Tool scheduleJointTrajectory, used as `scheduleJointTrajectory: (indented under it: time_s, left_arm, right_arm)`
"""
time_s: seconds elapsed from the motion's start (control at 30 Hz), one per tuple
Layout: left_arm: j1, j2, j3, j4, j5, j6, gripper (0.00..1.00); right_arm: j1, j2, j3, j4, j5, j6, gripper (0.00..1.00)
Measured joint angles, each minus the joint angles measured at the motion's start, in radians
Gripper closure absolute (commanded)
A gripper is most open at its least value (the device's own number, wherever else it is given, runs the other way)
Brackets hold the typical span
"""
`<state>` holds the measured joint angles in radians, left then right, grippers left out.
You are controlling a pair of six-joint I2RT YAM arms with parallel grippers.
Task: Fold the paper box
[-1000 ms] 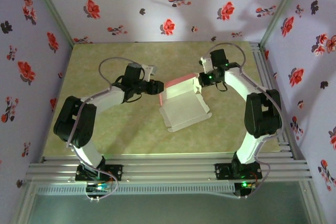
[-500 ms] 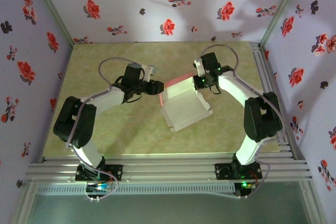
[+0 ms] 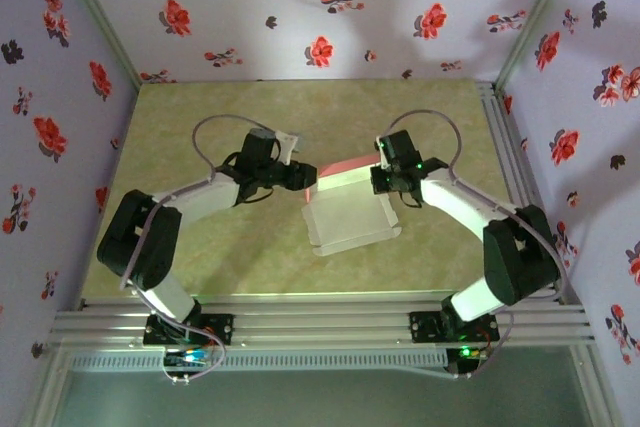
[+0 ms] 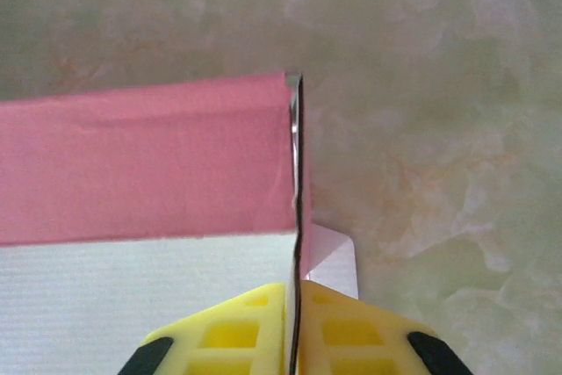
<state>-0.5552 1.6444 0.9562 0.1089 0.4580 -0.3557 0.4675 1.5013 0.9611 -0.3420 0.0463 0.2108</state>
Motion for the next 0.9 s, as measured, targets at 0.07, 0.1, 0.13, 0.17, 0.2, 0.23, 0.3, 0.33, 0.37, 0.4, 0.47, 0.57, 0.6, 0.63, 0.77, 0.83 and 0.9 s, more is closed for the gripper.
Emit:
scheduleJointTrajectory:
  time_s: [0.07, 0.1, 0.13, 0.17, 0.2, 0.23, 0.3, 0.33, 0.37, 0.4, 0.47, 0.57, 0.6, 0.63, 0.77, 0.83, 0.9]
  left_arm:
    - [-0.006, -0.01, -0.017, 0.014, -0.003, 0.005, 0.58]
    - [-0.007, -0.013, -0.022, 0.019, -0.004, 0.008, 0.58]
    - [-0.008, -0.016, -0.028, 0.024, -0.005, 0.01, 0.58]
    - [-0.009, -0.018, -0.031, 0.028, -0.005, 0.013, 0.58]
    - [-0.009, -0.018, -0.033, 0.031, -0.005, 0.016, 0.58]
    - [-0.009, -0.018, -0.035, 0.035, -0.005, 0.018, 0.58]
    - [-0.009, -0.019, -0.036, 0.038, -0.005, 0.019, 0.58]
    - [-0.009, -0.019, -0.036, 0.039, -0.005, 0.019, 0.58]
    - [-0.009, -0.019, -0.036, 0.04, -0.005, 0.019, 0.58]
    - [-0.009, -0.019, -0.036, 0.04, -0.005, 0.02, 0.58]
    - [-0.009, -0.017, -0.035, 0.04, -0.005, 0.019, 0.58]
    - [-0.009, -0.008, -0.024, 0.036, -0.005, 0.019, 0.58]
    - [-0.009, -0.005, -0.021, 0.036, -0.005, 0.019, 0.58]
    - [-0.009, -0.002, -0.017, 0.035, -0.005, 0.019, 0.58]
    - [-0.009, 0.01, -0.003, 0.029, -0.005, 0.019, 0.59]
    - [-0.009, 0.014, 0.006, 0.022, -0.005, 0.019, 0.58]
    - [-0.009, 0.019, 0.015, 0.013, -0.005, 0.019, 0.59]
  right_arm:
    - [0.008, -0.02, -0.04, 0.011, 0.004, 0.014, 0.81]
    - [0.01, -0.027, -0.055, 0.012, 0.006, 0.02, 0.79]
    - [0.011, -0.035, -0.069, 0.012, 0.008, 0.025, 0.76]
    - [0.011, -0.041, -0.079, 0.012, 0.012, 0.028, 0.73]
    - [0.011, -0.047, -0.084, 0.011, 0.016, 0.032, 0.7]
    - [0.011, -0.056, -0.085, 0.01, 0.02, 0.033, 0.68]
    - [0.011, -0.078, -0.085, 0.008, 0.027, 0.034, 0.62]
    - [0.011, -0.095, -0.085, 0.007, 0.029, 0.034, 0.6]
    - [0.011, -0.114, -0.085, 0.004, 0.029, 0.033, 0.57]
    - [0.011, -0.132, -0.085, 0.002, 0.029, 0.033, 0.55]
    - [0.008, -0.182, -0.085, -0.006, 0.026, 0.033, 0.52]
    - [-0.014, -0.257, -0.087, -0.022, -0.002, 0.037, 0.5]
    - [-0.027, -0.278, -0.092, -0.023, -0.011, 0.04, 0.5]
    - [-0.047, -0.304, -0.098, -0.024, -0.024, 0.046, 0.52]
    - [-0.133, -0.348, -0.126, -0.026, -0.051, 0.072, 0.55]
    - [-0.166, -0.331, -0.14, -0.025, -0.054, 0.089, 0.58]
    - [-0.185, -0.296, -0.15, -0.021, -0.055, 0.103, 0.6]
